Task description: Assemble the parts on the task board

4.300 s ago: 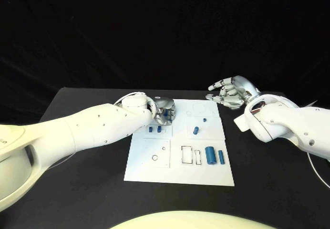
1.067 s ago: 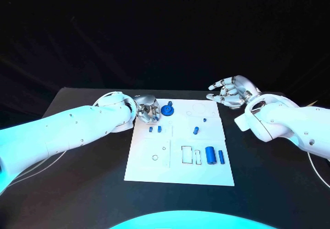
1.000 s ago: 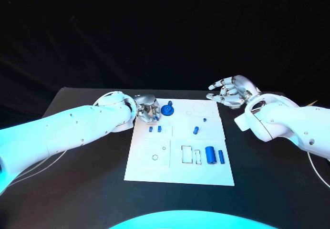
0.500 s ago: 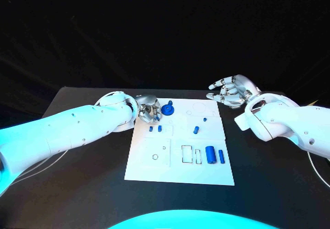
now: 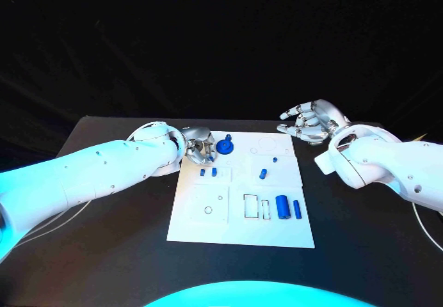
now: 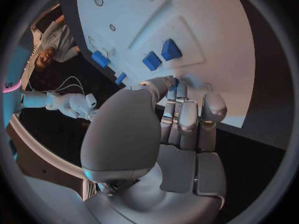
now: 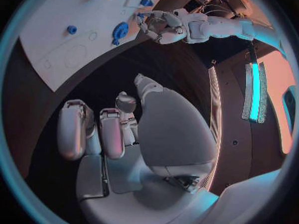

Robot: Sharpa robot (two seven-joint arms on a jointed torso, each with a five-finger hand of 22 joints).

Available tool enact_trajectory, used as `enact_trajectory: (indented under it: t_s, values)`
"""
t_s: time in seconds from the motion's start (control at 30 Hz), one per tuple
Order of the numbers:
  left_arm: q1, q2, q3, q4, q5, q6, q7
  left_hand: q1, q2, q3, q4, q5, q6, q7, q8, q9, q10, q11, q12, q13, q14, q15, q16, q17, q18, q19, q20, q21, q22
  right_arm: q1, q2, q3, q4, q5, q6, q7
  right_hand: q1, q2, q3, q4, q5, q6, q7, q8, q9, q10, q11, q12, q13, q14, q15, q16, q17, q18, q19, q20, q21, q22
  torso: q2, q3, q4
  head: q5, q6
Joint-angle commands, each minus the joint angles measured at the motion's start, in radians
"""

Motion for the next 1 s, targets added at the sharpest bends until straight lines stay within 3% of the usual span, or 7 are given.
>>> enact_trajectory:
  t_s: [0.03, 0.17, 0.9, 1.0]
  values:
    - [-0.004, 0.002, -0.003, 0.0, 0.0, 0.029, -0.009, -0.013, -0.001, -0.001, -0.007, -0.004, -0.027, 0.004, -0.016, -0.005, 0.001, 0.0, -0.006, 0.003, 0.005, 0.0, 0.005, 0.001, -0.017, -0.01, 0.0, -0.004, -0.003, -0.001, 0.001, 0.0, 0.0, -0.005, 0.005, 0.011, -0.001, -0.006, 0.006, 0.0, 0.007, -0.007, -0.001, 0.004, -0.002, -0.007, -0.002, -0.004, -0.001, 0.04, -0.005, -0.002, 0.004, 0.018, -0.005, -0.005, -0.005, 0.09, 0.0, -0.0005, -0.0003, 0.0, 0.001]
    - [-0.004, 0.002, -0.003, 0.0, 0.002, 0.021, -0.01, -0.021, -0.007, 0.004, -0.011, -0.004, -0.06, 0.01, -0.044, -0.014, -0.009, 0.004, -0.013, 0.007, 0.001, 0.003, 0.005, -0.006, -0.016, -0.017, 0.002, -0.009, -0.009, -0.001, 0.001, 0.0, -0.001, -0.005, 0.005, 0.01, -0.003, -0.007, 0.007, 0.0, 0.007, -0.008, -0.002, 0.005, -0.002, -0.008, -0.002, -0.007, -0.004, 0.04, -0.005, -0.004, 0.003, 0.019, -0.006, -0.005, -0.009, 0.087, 0.0, -0.0005, 0.0001, 0.0, 0.002]
    - [-0.004, -0.001, -0.003, 0.0, 0.006, 0.006, -0.016, -0.047, -0.02, 0.003, -0.006, -0.003, -0.074, 0.015, -0.063, -0.02, -0.016, 0.01, -0.017, 0.012, -0.005, 0.009, 0.005, -0.014, -0.014, -0.024, 0.006, -0.016, -0.015, -0.001, 0.002, 0.0, -0.003, -0.005, 0.004, 0.009, -0.004, -0.008, 0.008, 0.0, 0.006, -0.009, -0.001, 0.005, -0.002, -0.012, -0.002, -0.012, -0.01, 0.039, -0.005, -0.005, 0.001, 0.019, -0.007, -0.005, -0.013, 0.085, 0.0, -0.0005, -0.0001, -0.001, 0.001]
    - [-0.004, -0.004, -0.003, -0.001, 0.006, 0.006, -0.022, -0.054, -0.028, 0.007, -0.007, -0.001, -0.099, 0.017, -0.083, -0.027, -0.03, 0.011, -0.023, 0.014, -0.012, 0.01, 0.003, -0.024, -0.011, -0.036, 0.007, -0.026, -0.027, -0.001, 0.002, 0.0, -0.003, -0.006, 0.004, 0.004, -0.006, -0.012, 0.008, 0.0, 0.006, -0.014, -0.001, 0.005, -0.003, -0.025, -0.001, -0.026, -0.025, 0.039, -0.005, -0.008, -0.001, 0.023, -0.013, -0.005, -0.03, 0.075, 0.0, -0.0007, -0.0006, -0.001, 0.002]
